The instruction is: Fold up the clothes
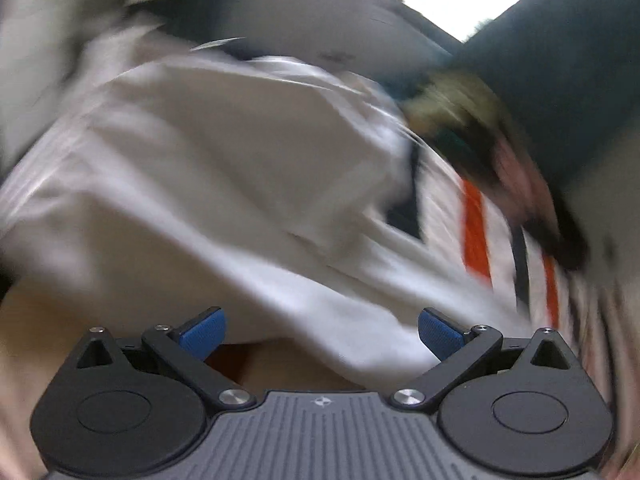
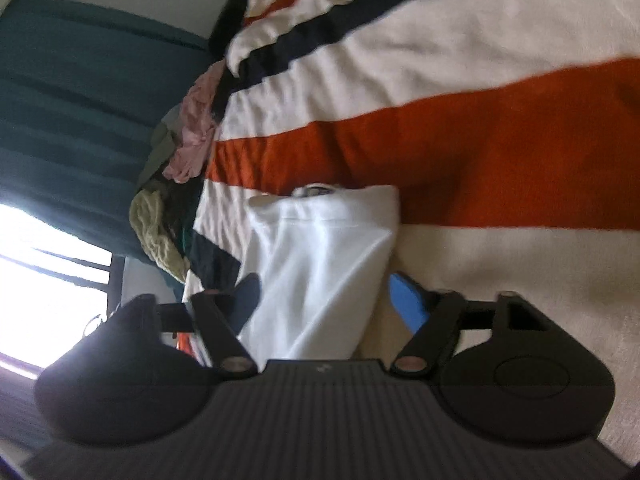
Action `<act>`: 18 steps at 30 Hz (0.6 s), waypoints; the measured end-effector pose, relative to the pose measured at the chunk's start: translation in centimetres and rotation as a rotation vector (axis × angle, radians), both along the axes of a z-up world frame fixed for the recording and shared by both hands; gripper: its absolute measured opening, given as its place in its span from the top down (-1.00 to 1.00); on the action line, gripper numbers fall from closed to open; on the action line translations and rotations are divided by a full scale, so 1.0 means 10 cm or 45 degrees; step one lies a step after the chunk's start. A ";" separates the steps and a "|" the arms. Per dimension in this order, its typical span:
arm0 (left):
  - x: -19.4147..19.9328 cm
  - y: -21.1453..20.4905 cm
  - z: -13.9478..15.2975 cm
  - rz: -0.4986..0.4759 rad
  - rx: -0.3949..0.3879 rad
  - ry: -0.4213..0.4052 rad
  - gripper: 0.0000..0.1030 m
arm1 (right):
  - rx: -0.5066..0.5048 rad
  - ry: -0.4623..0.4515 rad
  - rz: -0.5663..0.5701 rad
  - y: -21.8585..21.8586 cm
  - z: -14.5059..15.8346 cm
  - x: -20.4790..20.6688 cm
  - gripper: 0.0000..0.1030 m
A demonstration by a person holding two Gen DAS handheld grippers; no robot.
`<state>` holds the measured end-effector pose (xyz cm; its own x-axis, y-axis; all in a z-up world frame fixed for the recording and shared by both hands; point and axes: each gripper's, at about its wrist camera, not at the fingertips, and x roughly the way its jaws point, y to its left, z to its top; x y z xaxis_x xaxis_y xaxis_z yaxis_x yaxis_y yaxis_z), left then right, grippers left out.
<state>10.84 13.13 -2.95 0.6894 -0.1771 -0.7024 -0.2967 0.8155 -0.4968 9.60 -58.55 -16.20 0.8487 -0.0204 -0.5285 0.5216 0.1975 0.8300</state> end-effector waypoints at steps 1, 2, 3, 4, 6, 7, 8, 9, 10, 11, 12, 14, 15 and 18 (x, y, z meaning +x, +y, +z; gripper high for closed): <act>-0.02 0.17 -0.05 0.075 -0.060 0.033 -0.99 | 0.035 0.001 -0.005 -0.01 -0.05 -0.01 -0.29; -0.04 0.35 -0.10 0.149 -0.118 0.066 -0.99 | 0.070 0.001 -0.009 -0.01 -0.10 -0.03 -0.26; -0.05 0.50 -0.17 0.212 -0.171 0.096 -0.99 | 0.100 0.003 -0.013 -0.02 -0.14 -0.04 -0.21; -0.08 0.62 -0.23 0.270 -0.212 0.115 -0.99 | 0.103 0.011 -0.016 -0.02 -0.15 -0.05 -0.16; -0.12 0.81 -0.34 0.354 -0.273 0.142 -0.99 | 0.069 0.039 -0.013 -0.01 -0.15 -0.05 -0.04; -0.13 0.88 -0.39 0.380 -0.293 0.152 -0.99 | 0.047 0.055 -0.007 -0.01 -0.15 -0.03 -0.04; -0.15 0.95 -0.44 0.406 -0.313 0.161 -0.98 | 0.036 0.059 -0.002 -0.02 -0.15 -0.02 0.02; -0.16 1.01 -0.48 0.434 -0.349 0.165 -0.97 | 0.027 0.062 0.002 -0.02 -0.16 -0.01 0.12; -0.19 1.08 -0.51 0.466 -0.384 0.157 -0.97 | 0.034 0.059 0.001 -0.03 -0.19 -0.01 0.16; -0.22 1.16 -0.53 0.497 -0.420 0.149 -0.97 | 0.047 0.053 -0.003 -0.04 -0.21 0.01 0.24; -0.27 1.22 -0.55 0.527 -0.444 0.129 -0.97 | 0.060 0.046 -0.007 -0.06 -0.24 0.02 0.33; -0.36 1.36 -0.56 0.586 -0.482 0.095 -0.96 | 0.080 0.028 -0.019 -0.08 -0.28 0.05 0.44; -0.40 1.41 -0.58 0.607 -0.505 0.079 -0.95 | 0.087 0.019 -0.024 -0.09 -0.29 0.06 0.52; -0.48 1.54 -0.65 0.668 -0.589 0.043 -0.88 | 0.026 0.007 -0.028 -0.11 -0.27 0.14 0.55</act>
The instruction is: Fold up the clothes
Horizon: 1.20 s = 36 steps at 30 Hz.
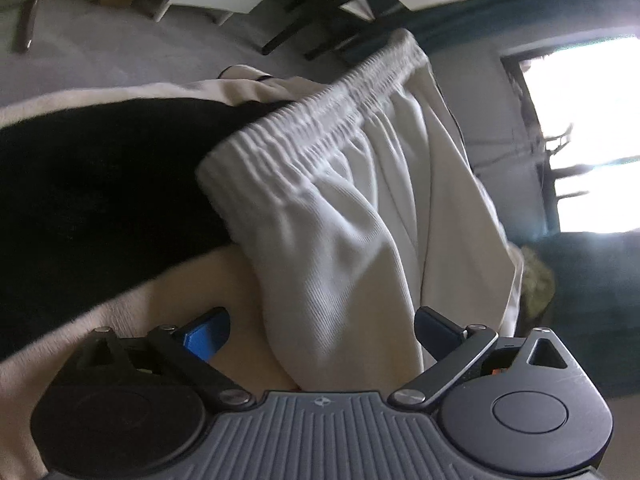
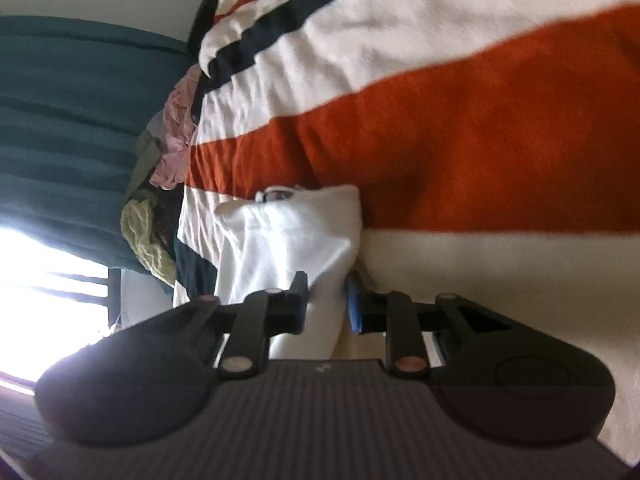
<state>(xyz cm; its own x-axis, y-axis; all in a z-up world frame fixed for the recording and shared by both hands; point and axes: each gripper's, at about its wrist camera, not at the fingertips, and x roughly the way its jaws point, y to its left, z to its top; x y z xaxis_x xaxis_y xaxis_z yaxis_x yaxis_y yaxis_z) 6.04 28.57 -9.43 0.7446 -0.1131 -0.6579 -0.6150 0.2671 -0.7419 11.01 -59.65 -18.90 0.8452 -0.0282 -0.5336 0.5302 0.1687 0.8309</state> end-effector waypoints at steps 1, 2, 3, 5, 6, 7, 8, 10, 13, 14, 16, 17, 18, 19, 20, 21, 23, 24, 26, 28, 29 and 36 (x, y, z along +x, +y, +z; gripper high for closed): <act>0.00 0.02 -0.02 0.029 -0.019 0.005 -0.83 | -0.025 0.000 -0.002 0.00 0.01 0.03 0.55; 0.01 0.03 -0.03 0.059 -0.038 0.011 -0.79 | -0.040 0.000 -0.001 0.00 0.00 0.06 0.55; 0.03 0.03 -0.03 0.072 -0.038 0.015 -0.78 | -0.055 0.001 0.000 0.00 0.00 0.08 0.55; 0.08 0.03 -0.02 0.088 -0.020 0.022 -0.58 | -0.090 0.011 0.004 0.00 0.00 0.14 0.55; 0.09 0.03 0.00 0.093 0.002 0.024 -0.46 | -0.110 0.019 0.007 0.01 0.01 0.16 0.55; 0.10 0.02 0.01 0.099 0.025 0.026 -0.19 | -0.128 0.025 0.011 0.02 0.02 0.18 0.66; 0.11 0.02 0.03 0.104 0.047 0.028 0.14 | -0.150 0.026 0.014 0.02 0.04 0.19 0.84; 0.13 0.01 0.06 0.098 0.094 0.024 0.38 | -0.202 0.021 0.004 0.02 0.12 0.17 0.87; 0.08 0.03 0.13 0.080 0.115 -0.016 0.58 | -0.232 -0.006 -0.027 0.01 0.22 0.11 0.89; 0.05 0.04 0.16 0.075 0.117 -0.033 0.61 | -0.237 -0.017 -0.038 0.01 0.26 0.09 0.89; -0.12 0.07 0.22 0.057 0.119 -0.073 0.67 | -0.261 -0.028 -0.055 0.01 0.33 0.05 0.90; -0.18 0.10 0.29 0.048 0.110 -0.100 0.86 | -0.277 -0.029 -0.063 0.02 0.36 0.04 0.90; -0.24 0.13 0.36 0.039 0.099 -0.127 0.86 | -0.287 -0.034 -0.076 0.03 0.39 0.01 0.90; -0.30 0.16 0.43 0.030 0.089 -0.154 0.86 | -0.285 -0.046 -0.098 0.04 0.41 -0.03 0.90; -0.36 0.20 0.50 0.021 0.079 -0.181 0.87 | -0.271 -0.062 -0.124 0.05 0.42 -0.07 0.90; -0.41 0.22 0.59 0.011 0.087 -0.190 0.87 | -0.257 -0.071 -0.148 0.06 0.45 -0.11 0.90; -0.51 0.26 0.76 -0.009 0.105 -0.206 0.87 | -0.271 -0.079 -0.188 0.09 0.54 -0.21 0.90; -0.55 0.28 0.82 -0.022 0.106 -0.205 0.87 | -0.283 -0.079 -0.207 0.10 0.58 -0.26 0.90; -0.58 0.32 0.84 -0.051 0.114 -0.175 0.87 | -0.349 -0.049 -0.229 0.12 0.68 -0.36 0.91; -0.61 0.36 0.79 -0.078 0.128 -0.125 0.87 | -0.381 -0.006 -0.244 0.12 0.72 -0.45 0.91; -0.63 0.37 0.73 -0.092 0.137 -0.090 0.87 | -0.367 0.046 -0.242 0.11 0.67 -0.46 0.91; -0.81 0.43 0.44 -0.155 0.172 0.059 0.72 | -0.242 0.362 -0.228 0.07 0.29 -0.50 0.90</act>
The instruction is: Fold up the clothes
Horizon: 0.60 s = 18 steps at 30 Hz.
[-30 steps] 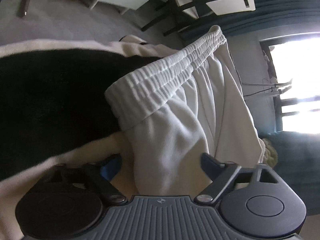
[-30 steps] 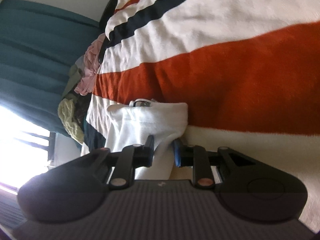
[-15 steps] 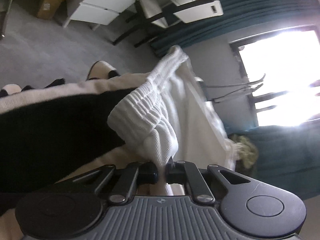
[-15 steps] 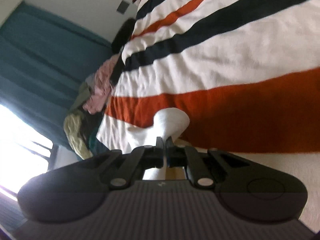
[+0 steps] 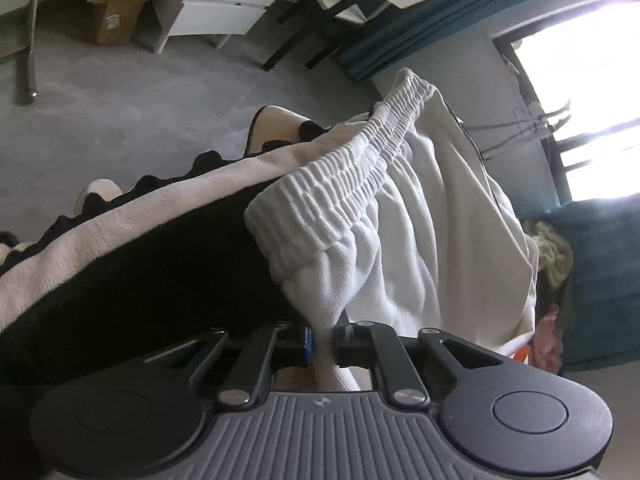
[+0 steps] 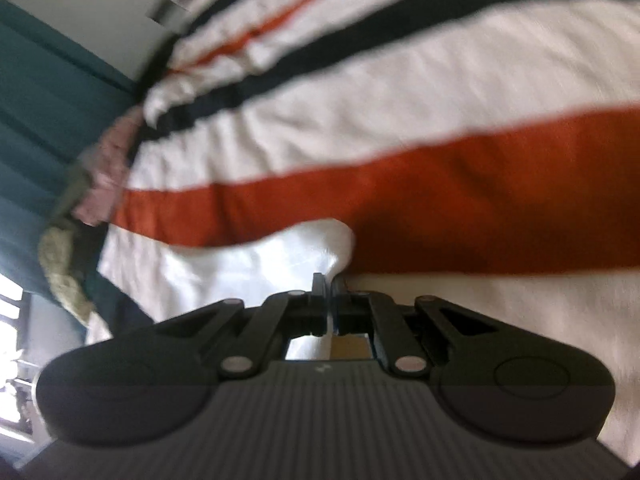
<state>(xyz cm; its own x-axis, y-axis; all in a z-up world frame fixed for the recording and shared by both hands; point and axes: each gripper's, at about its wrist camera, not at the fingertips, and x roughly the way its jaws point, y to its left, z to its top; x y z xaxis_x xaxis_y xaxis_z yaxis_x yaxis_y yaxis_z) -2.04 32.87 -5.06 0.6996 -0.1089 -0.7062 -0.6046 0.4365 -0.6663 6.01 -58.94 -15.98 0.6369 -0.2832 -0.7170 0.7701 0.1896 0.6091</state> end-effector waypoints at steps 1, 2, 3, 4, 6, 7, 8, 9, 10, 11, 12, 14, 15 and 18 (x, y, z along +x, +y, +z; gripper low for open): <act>-0.01 0.00 0.01 -0.011 0.003 0.006 0.63 | 0.005 0.010 0.000 0.02 -0.03 0.00 0.90; -0.03 0.00 0.04 -0.027 0.007 -0.003 0.56 | 0.007 0.020 0.002 0.03 -0.06 0.00 0.89; -0.04 0.01 0.07 -0.043 0.011 -0.012 0.46 | -0.006 0.031 0.010 0.04 -0.05 0.01 0.89; -0.06 0.01 0.12 -0.049 0.013 -0.020 0.19 | -0.024 0.044 0.020 0.06 -0.04 0.03 0.87; -0.13 -0.01 0.26 -0.051 0.063 -0.032 -0.08 | -0.050 0.059 0.033 0.10 -0.01 0.05 0.85; -0.17 -0.02 0.33 -0.052 0.088 -0.038 -0.17 | -0.055 0.050 0.034 0.11 0.01 0.04 0.84; -0.20 -0.06 0.42 -0.077 0.139 -0.052 -0.24 | -0.059 0.039 0.035 0.12 0.02 0.03 0.83; -0.24 -0.11 0.52 -0.108 0.200 -0.057 -0.30 | -0.061 0.024 0.033 0.12 0.04 0.01 0.81; -0.27 -0.18 0.62 -0.141 0.264 -0.061 -0.44 | -0.061 0.021 0.023 0.13 0.06 -0.01 0.77; -0.32 -0.25 0.72 -0.176 0.330 -0.079 -0.58 | -0.067 0.019 0.014 0.14 0.10 -0.03 0.59; -0.35 -0.33 0.81 -0.202 0.386 -0.102 -0.62 | -0.101 0.021 0.003 0.16 0.15 -0.04 0.25; -0.41 -0.49 0.98 -0.254 0.497 -0.148 -0.68 | -0.168 0.024 -0.018 0.21 0.26 -0.08 -0.39; -0.42 -0.58 1.07 -0.270 0.548 -0.160 -0.70 | -0.203 0.023 -0.024 0.24 0.32 -0.09 -0.49; -0.30 -0.90 1.25 -0.300 0.688 -0.226 -0.77 | -0.321 -0.015 0.030 0.35 0.51 -0.06 -0.48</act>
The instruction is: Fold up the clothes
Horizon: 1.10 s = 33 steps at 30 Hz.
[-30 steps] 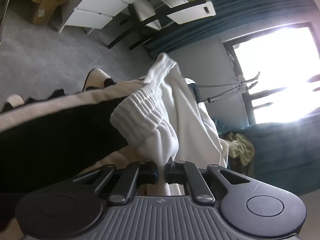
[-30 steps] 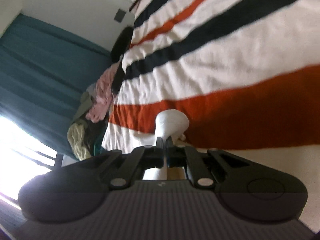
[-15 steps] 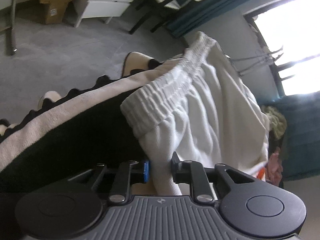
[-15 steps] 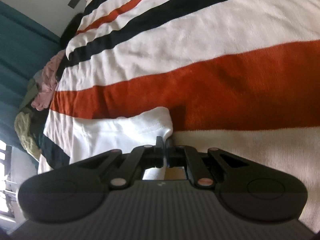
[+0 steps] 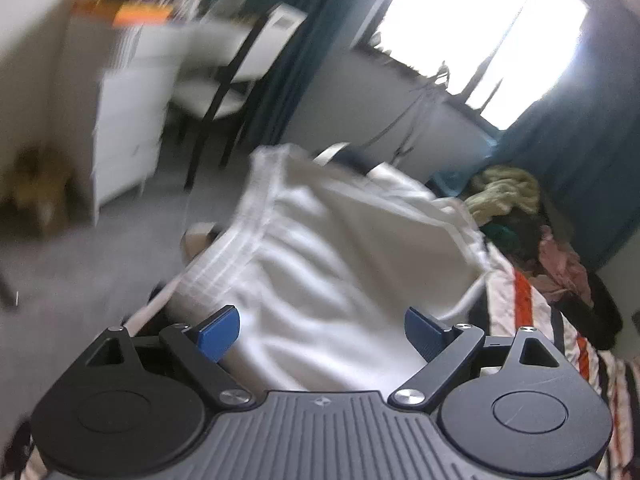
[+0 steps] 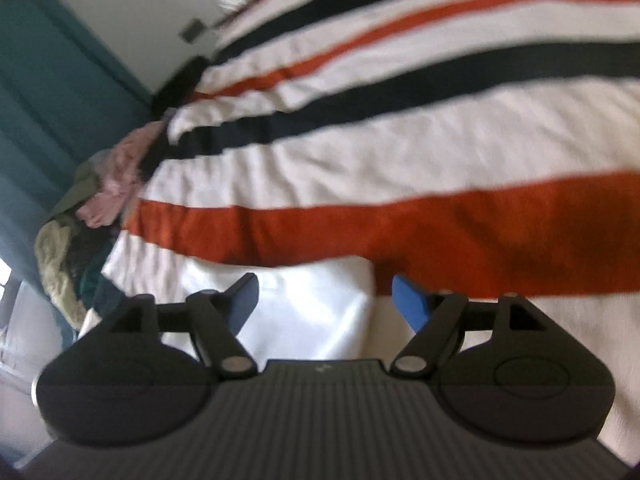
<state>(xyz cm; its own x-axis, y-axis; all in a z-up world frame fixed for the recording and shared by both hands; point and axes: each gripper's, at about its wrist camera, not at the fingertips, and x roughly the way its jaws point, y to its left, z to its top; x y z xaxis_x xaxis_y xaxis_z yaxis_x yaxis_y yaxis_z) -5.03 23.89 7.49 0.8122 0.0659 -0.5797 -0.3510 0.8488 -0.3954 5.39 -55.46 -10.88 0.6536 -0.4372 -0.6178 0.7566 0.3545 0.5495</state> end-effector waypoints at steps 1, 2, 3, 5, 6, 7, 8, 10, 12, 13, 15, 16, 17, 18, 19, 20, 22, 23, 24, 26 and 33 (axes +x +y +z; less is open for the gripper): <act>0.05 -0.11 0.05 -0.017 0.041 -0.028 -0.78 | -0.056 -0.012 0.032 0.06 0.08 0.02 -0.48; 0.10 -0.25 0.10 -0.046 0.086 -0.055 -0.80 | -0.114 -0.024 0.063 0.13 0.15 0.03 -0.48; 0.12 -0.38 0.15 -0.072 0.127 -0.076 -0.82 | -0.176 -0.038 0.097 0.21 0.23 0.04 -0.48; 0.17 -0.66 0.22 -0.124 0.212 -0.121 -0.99 | -0.314 -0.071 0.180 0.41 0.38 0.05 -0.48; 0.18 -0.79 0.24 -0.154 0.243 -0.147 -0.99 | -0.378 -0.088 0.221 0.51 0.45 0.05 -0.49; 0.19 -0.92 0.26 -0.184 0.273 -0.173 -0.99 | -0.438 -0.104 0.263 0.60 0.51 0.05 -0.49; 0.25 -1.04 0.25 -0.205 0.303 -0.190 -0.99 | -0.476 -0.122 0.307 0.69 0.57 0.04 -0.49; 0.34 -1.26 0.22 -0.231 0.360 -0.216 -0.99 | -0.550 -0.156 0.404 0.88 0.67 0.02 -0.49; 0.42 -1.45 0.21 -0.266 0.378 -0.238 -0.99 | -0.610 -0.192 0.501 1.08 0.76 -0.01 -0.49; 0.45 -1.55 0.21 -0.289 0.374 -0.244 -0.99 | -0.633 -0.214 0.548 1.18 0.79 -0.03 -0.49; 0.52 -1.74 0.20 -0.333 0.370 -0.253 -0.99 | -0.665 -0.257 0.637 1.36 0.85 -0.07 -0.49; 0.56 -1.83 0.18 -0.352 0.371 -0.254 -0.99 | -0.679 -0.277 0.681 1.46 0.87 -0.09 -0.48; 0.60 -1.92 0.17 -0.372 0.372 -0.256 -0.99 | -0.691 -0.286 0.715 1.54 0.88 -0.09 -0.48; 0.65 -2.02 0.16 -0.395 0.380 -0.254 -0.99 | -0.702 -0.289 0.744 1.61 0.88 -0.09 -0.48; 0.69 -2.13 0.13 -0.418 0.390 -0.256 -0.99 | -0.709 -0.293 0.772 1.68 0.89 -0.10 -0.48; 0.75 -2.21 0.11 -0.435 0.398 -0.260 -0.99 | -0.717 -0.297 0.796 1.75 0.89 -0.10 -0.48; 0.86 -2.36 0.06 -0.469 0.399 -0.276 -0.99 | -0.732 -0.310 0.817 1.86 0.89 -0.13 -0.48; 0.92 -2.44 0.04 -0.486 0.396 -0.277 -0.99 | -0.739 -0.317 0.827 1.91 0.89 -0.14 -0.48; 0.99 -2.51 0.03 -0.505 0.400 -0.272 -0.99 | -0.742 -0.323 0.835 1.96 0.89 -0.16 -0.48; 1.12 -2.63 0.01 -0.518 0.426 -0.284 -0.99 | -0.747 -0.342 0.862 2.07 0.88 -0.19 -0.48; 1.43 -2.88 -0.39 -0.562 0.451 -0.280 -0.99 | -0.833 -0.395 0.976 2.40 0.84 -0.24 -0.48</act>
